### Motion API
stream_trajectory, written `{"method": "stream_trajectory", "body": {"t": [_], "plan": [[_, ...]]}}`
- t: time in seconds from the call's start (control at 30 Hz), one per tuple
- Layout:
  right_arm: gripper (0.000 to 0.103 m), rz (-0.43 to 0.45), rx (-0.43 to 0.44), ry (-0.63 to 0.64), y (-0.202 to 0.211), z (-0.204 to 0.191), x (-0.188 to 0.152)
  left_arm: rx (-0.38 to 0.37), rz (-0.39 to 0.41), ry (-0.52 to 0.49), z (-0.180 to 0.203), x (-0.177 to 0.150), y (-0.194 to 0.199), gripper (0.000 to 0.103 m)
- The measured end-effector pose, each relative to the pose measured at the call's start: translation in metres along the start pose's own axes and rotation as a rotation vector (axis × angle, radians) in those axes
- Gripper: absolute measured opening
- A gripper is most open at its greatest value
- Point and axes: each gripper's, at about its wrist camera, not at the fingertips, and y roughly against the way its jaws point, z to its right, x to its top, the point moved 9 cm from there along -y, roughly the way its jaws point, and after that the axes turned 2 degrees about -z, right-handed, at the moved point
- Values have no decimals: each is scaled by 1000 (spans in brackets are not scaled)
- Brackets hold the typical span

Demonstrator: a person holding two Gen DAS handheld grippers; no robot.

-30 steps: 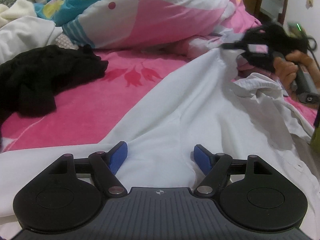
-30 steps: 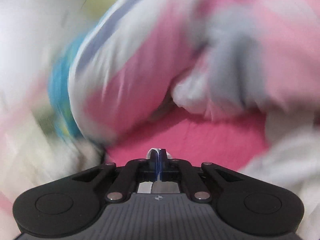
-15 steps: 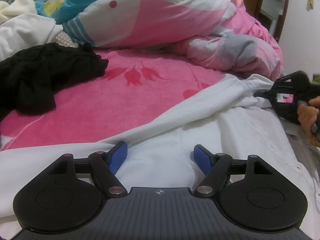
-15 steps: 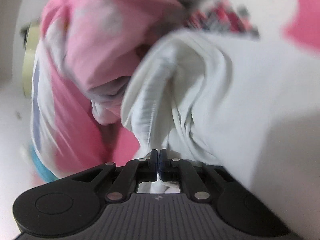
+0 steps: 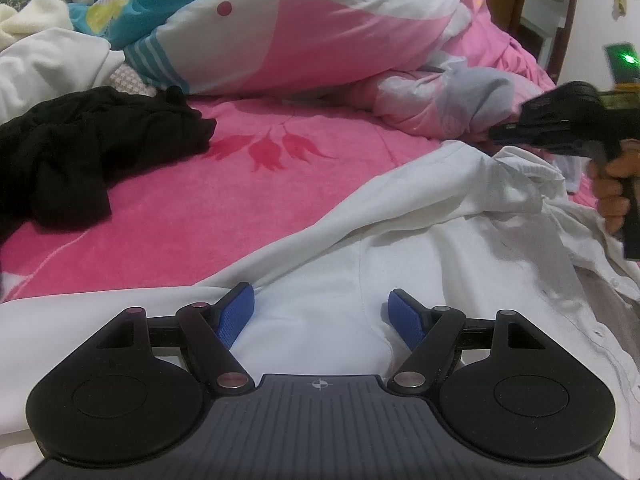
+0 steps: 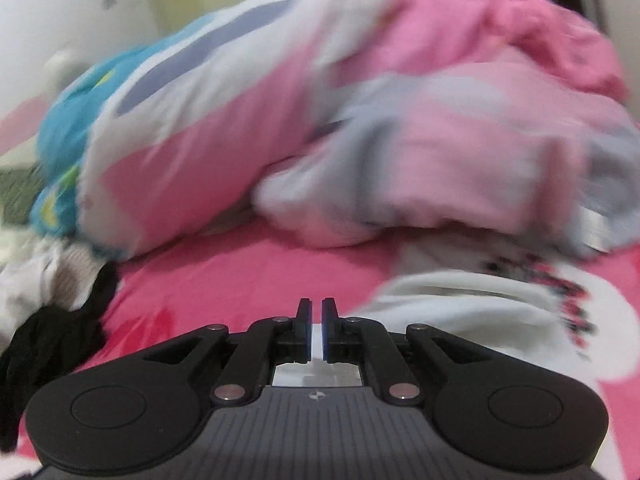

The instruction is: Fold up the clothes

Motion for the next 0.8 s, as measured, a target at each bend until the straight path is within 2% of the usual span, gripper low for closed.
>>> {"method": "stream_trajectory", "body": {"t": [0.13,0.27,0.43,0.53,0.6,0.67,0.8], "plan": [[4,-143,95,143,-20,-44,-35,-3,-1,1,0,0,0,76],[4,-162,53,291,-23,-53,-82,-1,-2,-8,1,0,-1,77],[5,-122,-13,508,-4,-69,-92,0,-3,-13,2,0,-2,79],[5,-51,-52,602,12,-78,-86,1,-3,-16,2,0,-2,79],[10,-3,-87,655,19,-82,-82,1,-3,-15,2,-1,-1,79],[28,10,-114,715,16,-85,-81,0,-2,-13,2,-1,-1,79],[29,6,-158,882,5,-94,-91,-2,-2,-11,2,-2,-1,79]]}}
